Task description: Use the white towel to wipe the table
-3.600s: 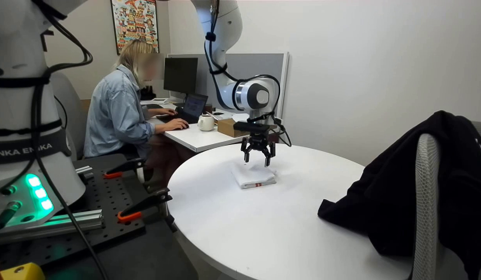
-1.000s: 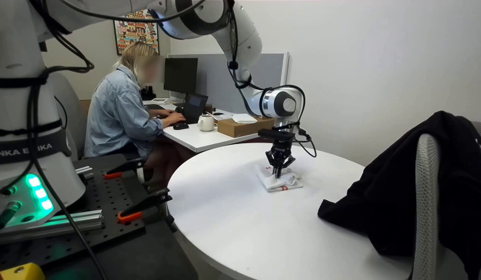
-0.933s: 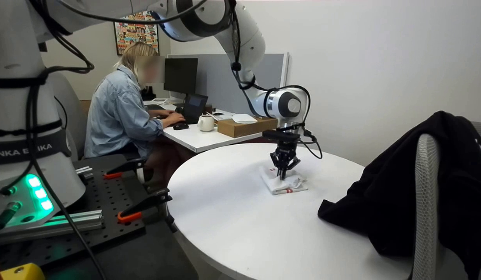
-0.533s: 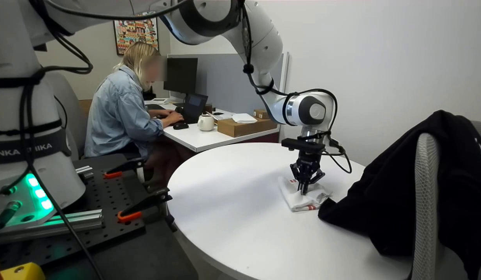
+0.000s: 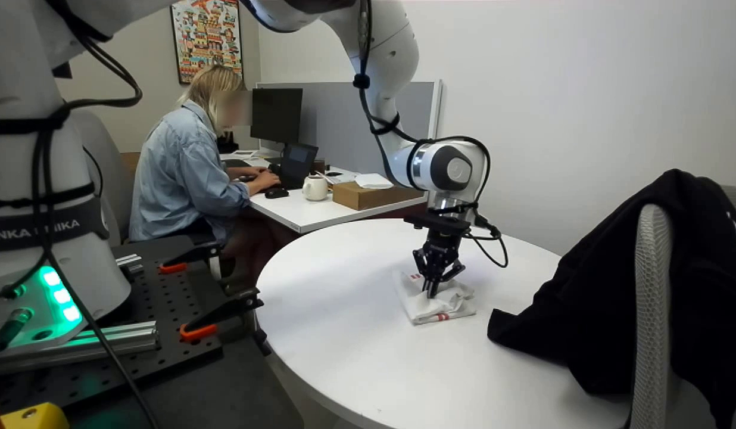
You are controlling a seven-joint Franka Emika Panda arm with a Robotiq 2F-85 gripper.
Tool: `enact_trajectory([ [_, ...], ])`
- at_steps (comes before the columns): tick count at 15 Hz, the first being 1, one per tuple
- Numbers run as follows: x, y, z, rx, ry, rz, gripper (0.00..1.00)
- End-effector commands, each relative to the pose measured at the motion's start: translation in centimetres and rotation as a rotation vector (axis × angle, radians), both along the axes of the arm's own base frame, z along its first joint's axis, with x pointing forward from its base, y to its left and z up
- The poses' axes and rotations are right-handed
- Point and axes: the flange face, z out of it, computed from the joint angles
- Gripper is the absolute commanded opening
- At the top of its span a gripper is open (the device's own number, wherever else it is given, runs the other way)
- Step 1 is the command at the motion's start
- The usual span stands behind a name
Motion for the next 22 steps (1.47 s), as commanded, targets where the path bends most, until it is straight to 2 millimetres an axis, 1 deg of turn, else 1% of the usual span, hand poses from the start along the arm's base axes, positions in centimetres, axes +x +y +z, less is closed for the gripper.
enact_trajectory([
  [1,-5.0,3.8,0.2,0.038,0.064,0.041,0.01],
  [3,-6.9,5.8,0.1,0.003,0.038,-0.010,0.01],
  [5,-9.1,7.6,0.1,-0.001,0.030,-0.023,0.01],
  [6,-9.8,8.6,0.0,0.001,0.027,-0.024,0.01],
  [8,-10.3,10.3,-0.8,0.002,0.026,-0.037,0.01],
  [10,-9.3,11.7,-1.8,0.001,0.001,-0.052,0.01],
  [12,-8.4,12.6,-1.8,-0.002,-0.011,-0.054,0.01],
  [13,-8.2,12.7,-1.6,-0.005,-0.020,-0.053,0.01],
  [14,-8.0,12.6,-1.5,-0.007,-0.025,-0.053,0.01],
  [16,-8.2,11.7,-1.1,-0.010,-0.025,-0.065,0.01],
  [18,-9.1,10.2,-0.9,-0.012,-0.016,-0.088,0.01],
  [20,-10.4,8.3,-0.5,-0.022,-0.005,-0.121,0.01],
  [22,-11.7,6.0,-0.2,-0.038,0.002,-0.156,0.01],
])
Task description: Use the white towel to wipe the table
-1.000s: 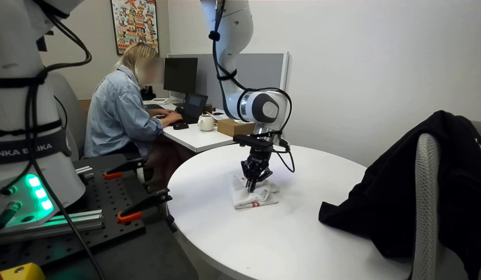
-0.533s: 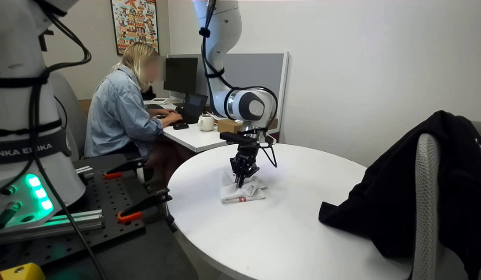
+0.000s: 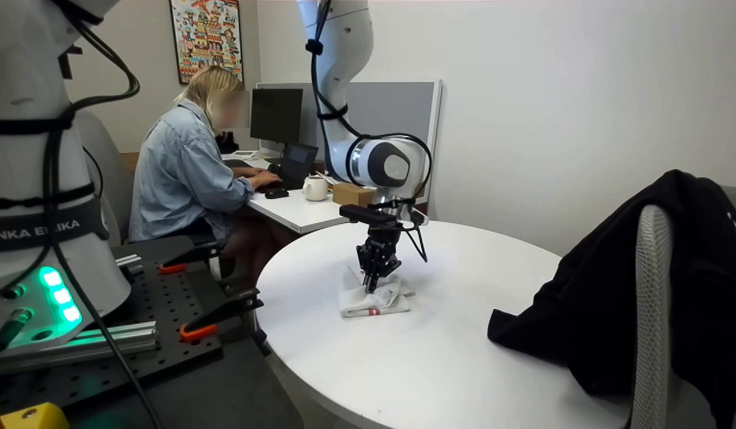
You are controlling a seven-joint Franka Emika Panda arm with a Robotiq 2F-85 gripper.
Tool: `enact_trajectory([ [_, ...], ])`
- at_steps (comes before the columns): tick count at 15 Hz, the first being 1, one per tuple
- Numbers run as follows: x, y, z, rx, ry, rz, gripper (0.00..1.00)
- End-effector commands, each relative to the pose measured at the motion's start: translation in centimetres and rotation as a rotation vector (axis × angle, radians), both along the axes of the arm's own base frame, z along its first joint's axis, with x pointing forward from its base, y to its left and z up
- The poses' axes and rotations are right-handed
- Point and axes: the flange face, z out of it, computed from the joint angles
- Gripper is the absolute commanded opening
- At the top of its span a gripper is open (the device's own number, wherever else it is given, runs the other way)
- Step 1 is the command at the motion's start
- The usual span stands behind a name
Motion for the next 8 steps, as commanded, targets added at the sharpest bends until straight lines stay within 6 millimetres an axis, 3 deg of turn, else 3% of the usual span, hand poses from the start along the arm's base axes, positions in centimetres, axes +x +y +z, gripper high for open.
enact_trajectory([
  [1,-2.9,-4.5,0.2,-0.021,-0.001,-0.082,0.01],
  [5,-4.9,-9.6,0.7,-0.039,-0.001,-0.173,0.01],
  [8,-6.4,-12.1,0.8,-0.048,0.005,-0.219,0.01],
])
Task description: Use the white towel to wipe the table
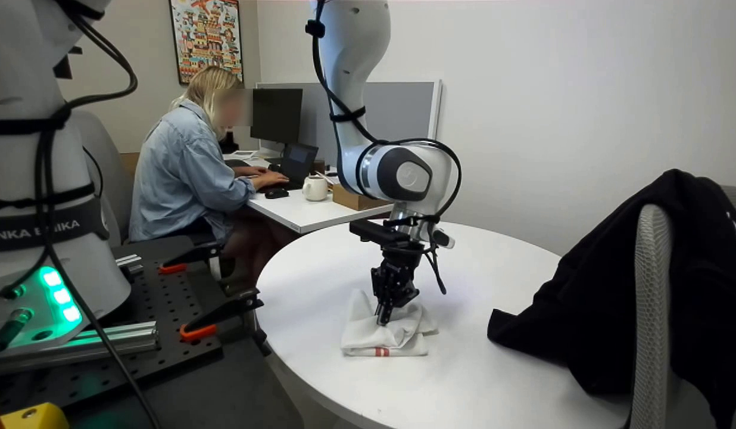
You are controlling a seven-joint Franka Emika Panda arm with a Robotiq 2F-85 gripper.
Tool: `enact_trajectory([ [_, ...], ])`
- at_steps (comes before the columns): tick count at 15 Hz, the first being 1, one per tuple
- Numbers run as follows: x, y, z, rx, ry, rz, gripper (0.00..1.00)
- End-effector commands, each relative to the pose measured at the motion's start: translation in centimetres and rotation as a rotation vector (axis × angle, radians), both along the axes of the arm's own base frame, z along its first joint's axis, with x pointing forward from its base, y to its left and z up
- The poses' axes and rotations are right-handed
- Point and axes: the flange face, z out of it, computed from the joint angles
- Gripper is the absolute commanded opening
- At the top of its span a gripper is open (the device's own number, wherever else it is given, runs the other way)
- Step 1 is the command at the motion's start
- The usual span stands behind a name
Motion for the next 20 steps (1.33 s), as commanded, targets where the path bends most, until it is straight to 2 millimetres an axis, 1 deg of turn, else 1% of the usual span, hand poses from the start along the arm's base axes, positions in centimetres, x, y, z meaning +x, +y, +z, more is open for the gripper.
enact_trajectory([
  [1,-2.2,-1.9,0.8,0.005,-0.008,-0.056,0.01],
  [3,-3.1,-1.5,0.7,0.023,0.007,-0.061,0.01],
  [4,-3.3,-0.7,0.6,0.034,0.011,-0.050,0.01],
  [5,-3.3,0.2,0.3,0.047,0.013,-0.038,0.01],
  [7,-2.3,3.0,0.2,0.086,0.002,-0.016,0.01],
  [11,1.9,9.6,0.4,0.143,-0.053,0.050,0.01],
  [13,4.4,12.1,0.8,0.145,-0.086,0.099,0.01],
  [14,5.6,12.9,1.0,0.142,-0.100,0.122,0.01],
  [15,7.0,13.4,1.1,0.133,-0.120,0.138,0.01],
  [17,9.6,13.8,1.3,0.119,-0.157,0.156,0.01],
  [19,11.5,13.4,1.2,0.107,-0.185,0.163,0.01],
  [20,12.2,13.0,0.9,0.099,-0.192,0.163,0.01],
])
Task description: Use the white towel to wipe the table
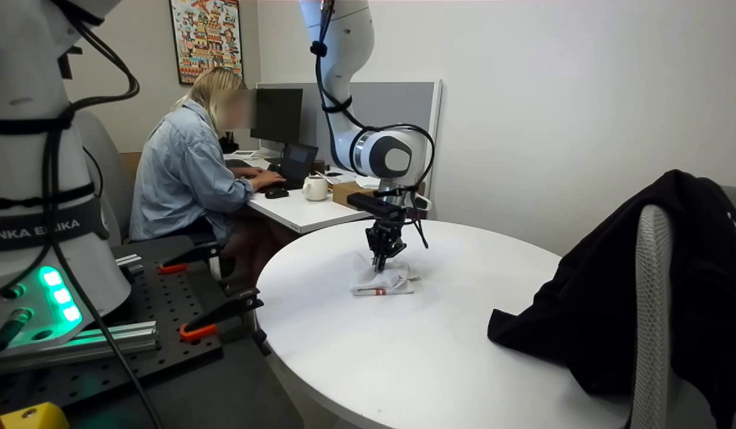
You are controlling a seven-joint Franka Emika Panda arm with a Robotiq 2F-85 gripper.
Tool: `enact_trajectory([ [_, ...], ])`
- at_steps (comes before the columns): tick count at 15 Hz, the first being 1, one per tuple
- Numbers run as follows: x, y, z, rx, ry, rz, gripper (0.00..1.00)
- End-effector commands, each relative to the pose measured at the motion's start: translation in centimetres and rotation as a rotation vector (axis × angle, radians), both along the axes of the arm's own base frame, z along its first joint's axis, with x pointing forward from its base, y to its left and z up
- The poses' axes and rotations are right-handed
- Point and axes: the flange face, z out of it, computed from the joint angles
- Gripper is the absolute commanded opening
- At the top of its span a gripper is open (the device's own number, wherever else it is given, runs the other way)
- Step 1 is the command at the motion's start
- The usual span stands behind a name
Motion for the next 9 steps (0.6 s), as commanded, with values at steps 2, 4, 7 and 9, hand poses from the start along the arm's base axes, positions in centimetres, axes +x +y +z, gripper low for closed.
enact_trajectory([
  [2,3.1,-2.6,-1.8,-0.044,-0.023,0.008,0.01],
  [4,2.4,-4.7,-2.7,-0.063,-0.003,-0.006,0.01],
  [7,0.4,-7.6,-2.3,-0.086,0.027,-0.038,0.01],
  [9,-1.5,-9.8,-1.7,-0.112,0.046,-0.065,0.01],
])
